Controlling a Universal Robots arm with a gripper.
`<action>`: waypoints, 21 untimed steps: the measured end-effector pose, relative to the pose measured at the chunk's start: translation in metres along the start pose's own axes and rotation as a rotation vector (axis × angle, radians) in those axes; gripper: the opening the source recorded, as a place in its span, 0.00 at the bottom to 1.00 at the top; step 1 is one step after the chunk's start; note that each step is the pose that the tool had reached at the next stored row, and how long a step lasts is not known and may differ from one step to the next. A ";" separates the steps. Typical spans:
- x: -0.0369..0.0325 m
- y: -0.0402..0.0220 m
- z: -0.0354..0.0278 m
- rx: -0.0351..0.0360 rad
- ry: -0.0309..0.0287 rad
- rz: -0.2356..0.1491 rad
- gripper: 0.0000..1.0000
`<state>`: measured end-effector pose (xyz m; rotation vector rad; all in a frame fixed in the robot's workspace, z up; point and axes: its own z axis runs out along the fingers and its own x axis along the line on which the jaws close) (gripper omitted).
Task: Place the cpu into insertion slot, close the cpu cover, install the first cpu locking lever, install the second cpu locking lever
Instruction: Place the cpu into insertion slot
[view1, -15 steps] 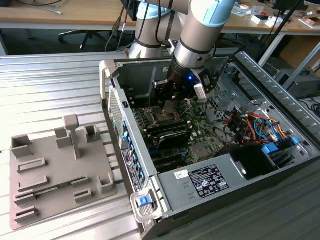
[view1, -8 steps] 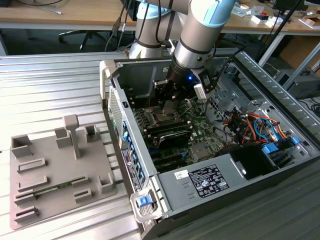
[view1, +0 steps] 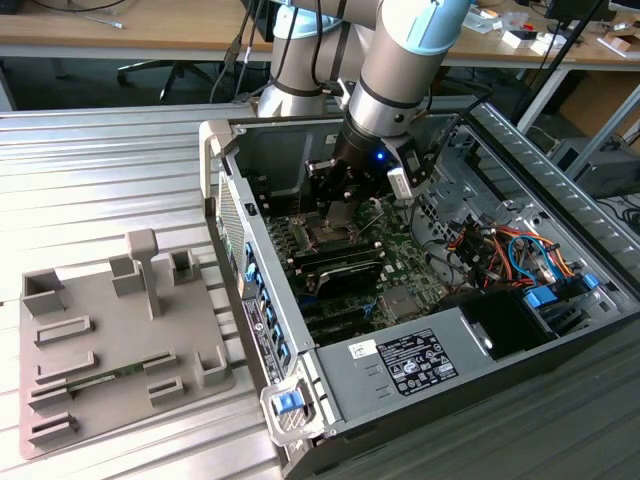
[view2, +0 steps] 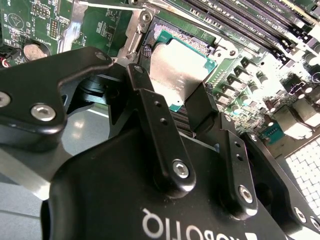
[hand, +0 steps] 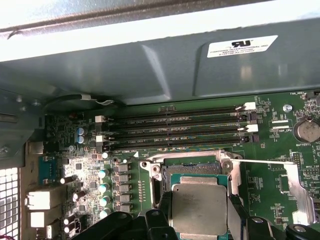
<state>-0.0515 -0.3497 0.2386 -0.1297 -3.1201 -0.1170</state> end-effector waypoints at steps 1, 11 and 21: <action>0.0000 0.0000 0.0000 0.0000 0.0000 0.001 0.53; 0.0000 0.0000 0.0001 -0.0002 -0.0006 0.007 0.53; 0.0000 0.0000 0.0001 -0.0004 -0.0016 0.022 0.53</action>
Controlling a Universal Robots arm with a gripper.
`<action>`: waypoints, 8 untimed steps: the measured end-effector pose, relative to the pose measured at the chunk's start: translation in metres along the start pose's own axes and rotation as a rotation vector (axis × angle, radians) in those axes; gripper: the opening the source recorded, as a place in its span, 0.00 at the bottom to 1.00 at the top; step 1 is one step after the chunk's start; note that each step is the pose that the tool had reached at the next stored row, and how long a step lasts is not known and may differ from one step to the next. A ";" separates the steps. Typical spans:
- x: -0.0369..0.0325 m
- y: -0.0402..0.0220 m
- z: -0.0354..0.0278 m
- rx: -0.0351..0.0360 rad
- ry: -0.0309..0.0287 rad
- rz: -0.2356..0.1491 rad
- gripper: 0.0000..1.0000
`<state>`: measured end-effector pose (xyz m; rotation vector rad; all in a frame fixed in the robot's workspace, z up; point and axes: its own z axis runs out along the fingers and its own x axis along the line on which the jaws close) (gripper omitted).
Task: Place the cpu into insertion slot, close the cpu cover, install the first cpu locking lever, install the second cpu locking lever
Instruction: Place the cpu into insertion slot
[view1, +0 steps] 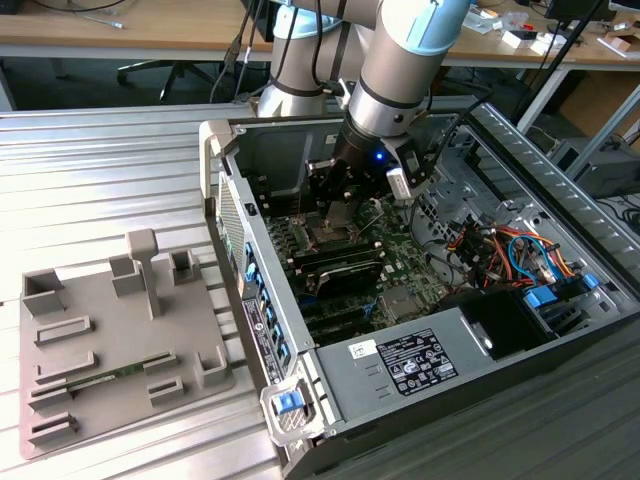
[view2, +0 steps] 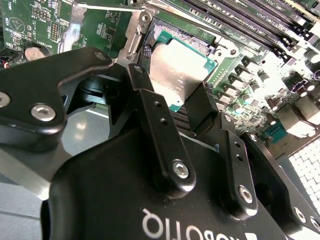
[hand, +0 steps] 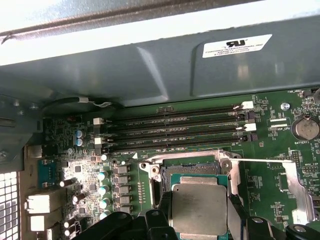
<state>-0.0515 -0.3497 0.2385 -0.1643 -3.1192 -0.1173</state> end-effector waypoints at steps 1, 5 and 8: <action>0.0000 0.0000 0.0000 0.0000 -0.0001 0.001 0.53; 0.0000 0.0000 0.0000 -0.0001 -0.0004 0.005 0.53; 0.0000 0.0000 0.0001 -0.0002 -0.0007 0.009 0.53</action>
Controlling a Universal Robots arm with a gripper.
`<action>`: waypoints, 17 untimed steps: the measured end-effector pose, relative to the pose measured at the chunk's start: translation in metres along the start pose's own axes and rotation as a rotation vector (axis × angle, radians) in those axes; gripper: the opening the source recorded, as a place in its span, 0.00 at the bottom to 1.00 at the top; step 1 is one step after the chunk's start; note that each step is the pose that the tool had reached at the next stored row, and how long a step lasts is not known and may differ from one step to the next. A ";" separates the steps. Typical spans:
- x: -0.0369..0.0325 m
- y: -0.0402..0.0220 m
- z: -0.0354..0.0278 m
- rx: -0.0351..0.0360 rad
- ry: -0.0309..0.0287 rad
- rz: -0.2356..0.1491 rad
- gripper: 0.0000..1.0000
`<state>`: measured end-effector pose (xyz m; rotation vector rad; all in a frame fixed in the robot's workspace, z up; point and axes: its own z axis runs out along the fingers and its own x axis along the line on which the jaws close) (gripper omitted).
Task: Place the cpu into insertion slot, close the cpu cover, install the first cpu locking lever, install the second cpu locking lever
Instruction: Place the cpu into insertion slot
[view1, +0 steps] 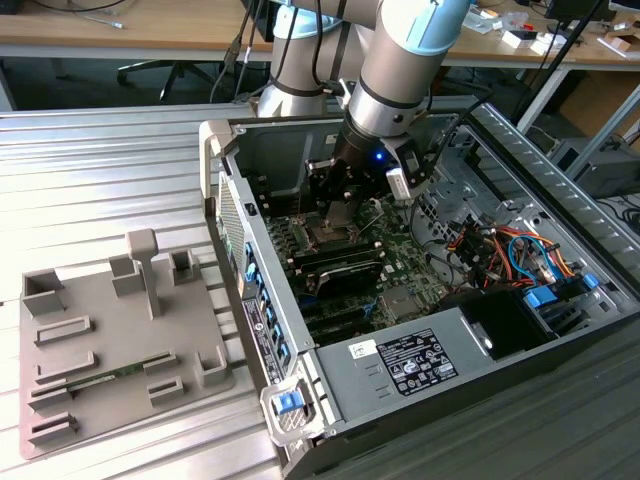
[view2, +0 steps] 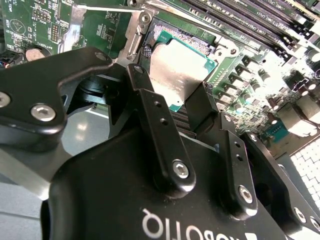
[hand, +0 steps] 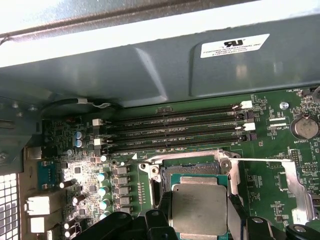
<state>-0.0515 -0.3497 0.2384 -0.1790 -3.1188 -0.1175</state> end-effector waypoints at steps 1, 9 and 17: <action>0.0000 0.0000 0.0000 -0.0001 -0.0001 0.001 0.53; 0.0000 0.0000 0.0001 -0.0003 -0.0008 0.011 0.53; 0.0000 0.0000 0.0001 -0.0006 -0.0021 0.028 0.53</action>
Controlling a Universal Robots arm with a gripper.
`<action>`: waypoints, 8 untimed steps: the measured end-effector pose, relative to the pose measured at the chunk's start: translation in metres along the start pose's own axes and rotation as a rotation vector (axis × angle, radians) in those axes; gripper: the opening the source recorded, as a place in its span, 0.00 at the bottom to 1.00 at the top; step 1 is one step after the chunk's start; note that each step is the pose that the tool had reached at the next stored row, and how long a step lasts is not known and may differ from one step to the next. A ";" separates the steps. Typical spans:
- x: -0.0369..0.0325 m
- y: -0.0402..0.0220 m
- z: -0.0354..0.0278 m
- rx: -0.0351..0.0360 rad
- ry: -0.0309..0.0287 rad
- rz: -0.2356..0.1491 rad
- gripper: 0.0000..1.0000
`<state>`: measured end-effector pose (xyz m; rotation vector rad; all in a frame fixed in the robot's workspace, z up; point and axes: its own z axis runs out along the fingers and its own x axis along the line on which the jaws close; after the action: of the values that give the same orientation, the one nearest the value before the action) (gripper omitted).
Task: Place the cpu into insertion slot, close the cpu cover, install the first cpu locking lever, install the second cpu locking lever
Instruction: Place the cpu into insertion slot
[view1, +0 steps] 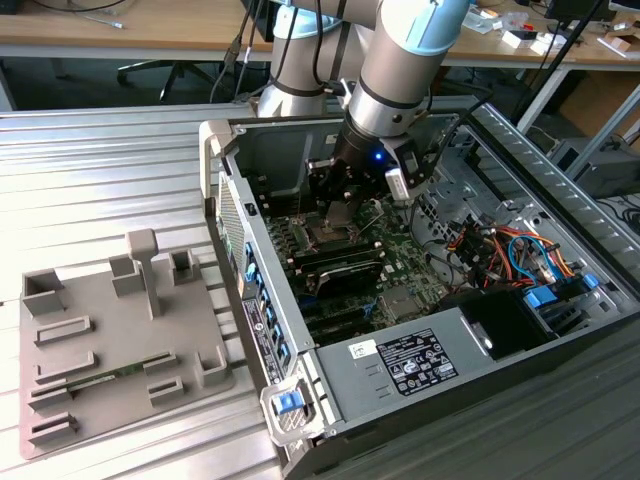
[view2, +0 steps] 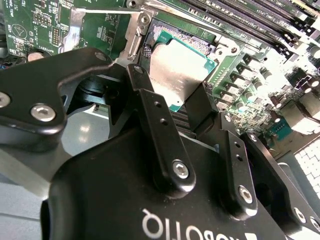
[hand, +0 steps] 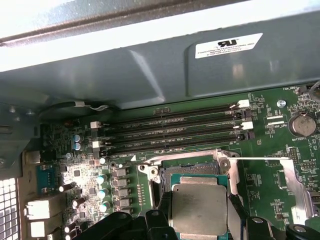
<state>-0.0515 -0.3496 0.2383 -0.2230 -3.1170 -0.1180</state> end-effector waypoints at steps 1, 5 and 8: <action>0.0000 0.0000 0.0000 0.0000 -0.0002 0.002 0.53; 0.0000 0.0000 0.0001 0.0037 -0.0013 0.009 0.53; 0.0000 -0.0001 0.0000 0.0151 -0.0030 0.010 0.53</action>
<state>-0.0515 -0.3497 0.2382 -0.2384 -3.1182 -0.0940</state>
